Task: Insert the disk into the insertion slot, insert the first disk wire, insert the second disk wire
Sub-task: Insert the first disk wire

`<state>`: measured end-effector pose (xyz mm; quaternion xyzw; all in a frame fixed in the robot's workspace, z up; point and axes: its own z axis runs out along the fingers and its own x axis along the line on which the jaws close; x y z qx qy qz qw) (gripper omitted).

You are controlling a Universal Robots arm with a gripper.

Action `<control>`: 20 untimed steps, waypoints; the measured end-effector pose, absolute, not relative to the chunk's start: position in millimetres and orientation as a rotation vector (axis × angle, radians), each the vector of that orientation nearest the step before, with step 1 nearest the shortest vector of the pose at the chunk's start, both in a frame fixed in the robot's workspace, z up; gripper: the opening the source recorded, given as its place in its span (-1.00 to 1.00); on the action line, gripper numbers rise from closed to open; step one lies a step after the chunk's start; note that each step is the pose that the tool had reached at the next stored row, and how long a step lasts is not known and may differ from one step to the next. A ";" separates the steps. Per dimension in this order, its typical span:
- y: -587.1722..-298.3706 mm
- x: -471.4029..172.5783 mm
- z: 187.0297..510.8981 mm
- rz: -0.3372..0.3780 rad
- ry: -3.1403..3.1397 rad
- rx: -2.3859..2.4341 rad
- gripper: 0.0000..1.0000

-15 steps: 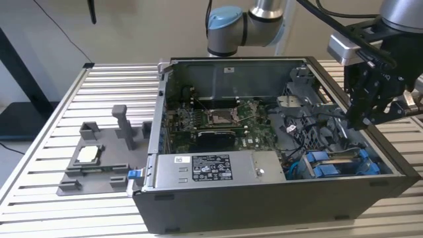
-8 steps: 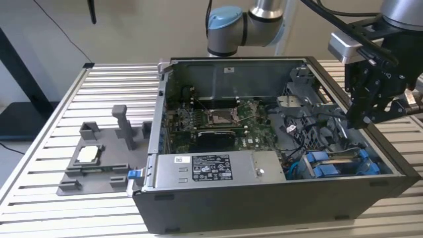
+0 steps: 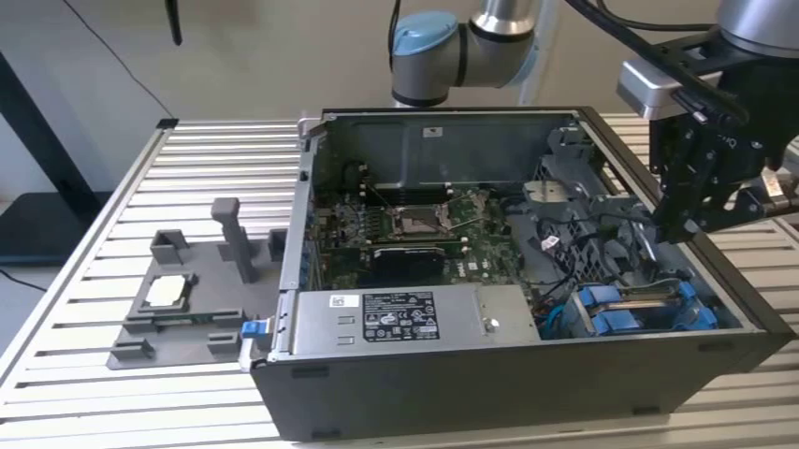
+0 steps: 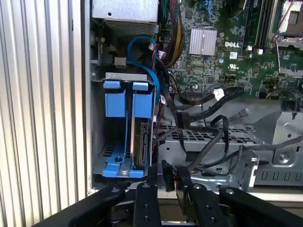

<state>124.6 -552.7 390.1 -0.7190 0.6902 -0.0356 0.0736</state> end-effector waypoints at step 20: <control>-557.1 131.6 382.6 -0.055 2.103 -2.189 -0.62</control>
